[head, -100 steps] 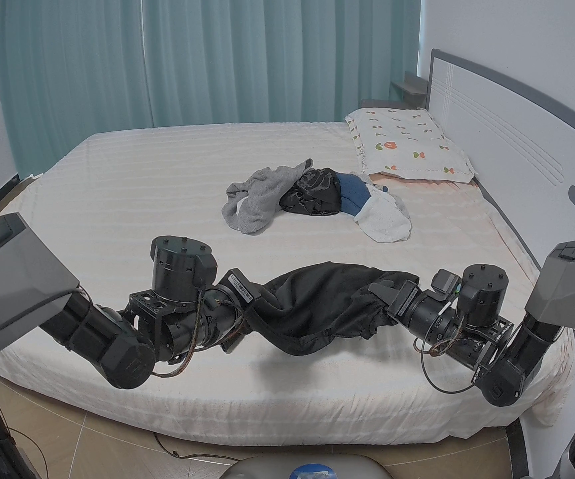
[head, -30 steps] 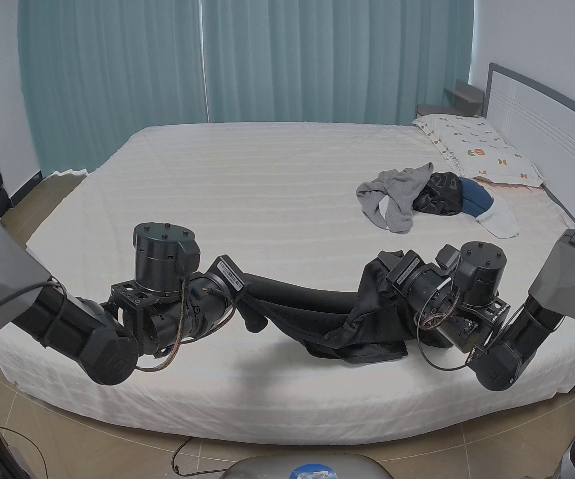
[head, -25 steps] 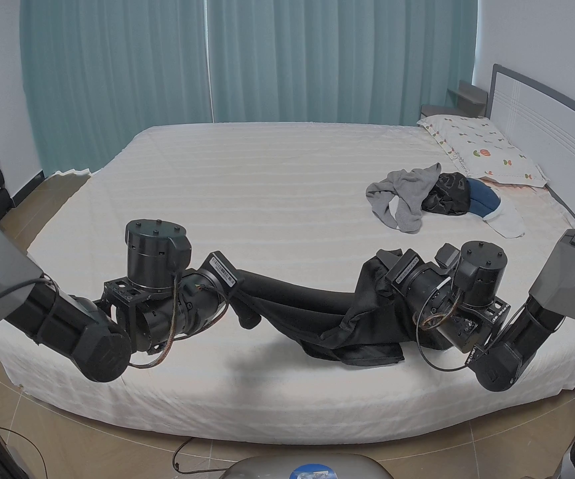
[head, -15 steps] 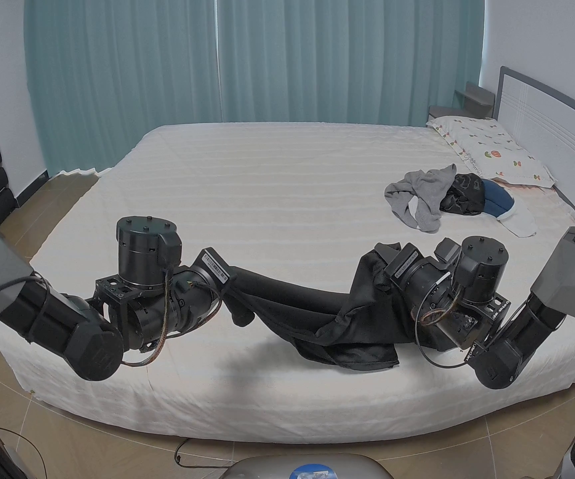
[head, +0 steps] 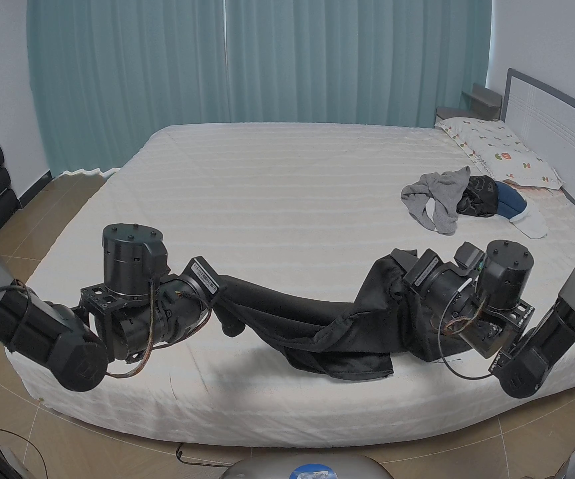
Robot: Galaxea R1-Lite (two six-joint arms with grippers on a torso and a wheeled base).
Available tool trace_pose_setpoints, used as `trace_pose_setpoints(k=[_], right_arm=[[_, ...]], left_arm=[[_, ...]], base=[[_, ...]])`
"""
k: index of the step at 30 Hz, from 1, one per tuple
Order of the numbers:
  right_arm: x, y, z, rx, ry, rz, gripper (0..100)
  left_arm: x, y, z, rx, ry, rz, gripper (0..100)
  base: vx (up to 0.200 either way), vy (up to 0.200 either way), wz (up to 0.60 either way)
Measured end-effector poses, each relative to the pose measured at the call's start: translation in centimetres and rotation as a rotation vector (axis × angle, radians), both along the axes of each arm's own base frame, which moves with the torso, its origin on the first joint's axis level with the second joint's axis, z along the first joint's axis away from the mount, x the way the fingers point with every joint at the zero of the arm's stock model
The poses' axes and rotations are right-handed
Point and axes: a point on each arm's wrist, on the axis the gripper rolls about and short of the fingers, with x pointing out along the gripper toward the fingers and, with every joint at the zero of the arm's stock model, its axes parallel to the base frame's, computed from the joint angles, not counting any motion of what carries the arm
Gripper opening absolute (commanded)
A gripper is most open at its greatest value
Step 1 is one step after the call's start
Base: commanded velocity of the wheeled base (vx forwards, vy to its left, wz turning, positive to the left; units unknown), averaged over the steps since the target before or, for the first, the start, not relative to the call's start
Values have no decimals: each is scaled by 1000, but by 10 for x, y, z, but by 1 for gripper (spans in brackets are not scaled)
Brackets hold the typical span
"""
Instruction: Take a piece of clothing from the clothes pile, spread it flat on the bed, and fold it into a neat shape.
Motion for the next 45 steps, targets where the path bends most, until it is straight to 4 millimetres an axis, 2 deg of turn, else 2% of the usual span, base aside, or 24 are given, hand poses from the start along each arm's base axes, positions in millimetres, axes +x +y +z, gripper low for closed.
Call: trace_pose_setpoints(k=[9,15,20,27,32,35,40,43,45], right_arm=[[-31,-13,21,2,-39,4,0],[-54,-26,45,-21,-122,-25,0],[-72,-37,70,-40,-198,-56,0],[-96,-55,123,-54,-261,-84,0],[-108,-72,183,-8,-367,-119,0],[-114,-83,223,28,-454,-152,0],[-113,-94,269,56,-551,-206,0],[-94,-93,278,46,-548,-233,0],[-72,-90,276,28,-518,-249,0]], left_arm=[[-20,9,9,4,0,-9,0],[-37,17,27,1,-16,-12,0],[-49,25,44,4,-51,-17,0],[-63,33,74,14,-123,-22,0],[-65,36,101,5,-169,-18,0],[-62,37,125,-11,-210,-8,0],[-52,38,160,-36,-272,19,0],[-40,37,168,-37,-280,35,0],[-29,35,168,-29,-269,47,0]], base=[[-200,0,0],[-200,0,0],[0,0,0],[0,0,0],[0,0,0],[0,0,0],[0,0,0],[67,0,0],[200,0,0]])
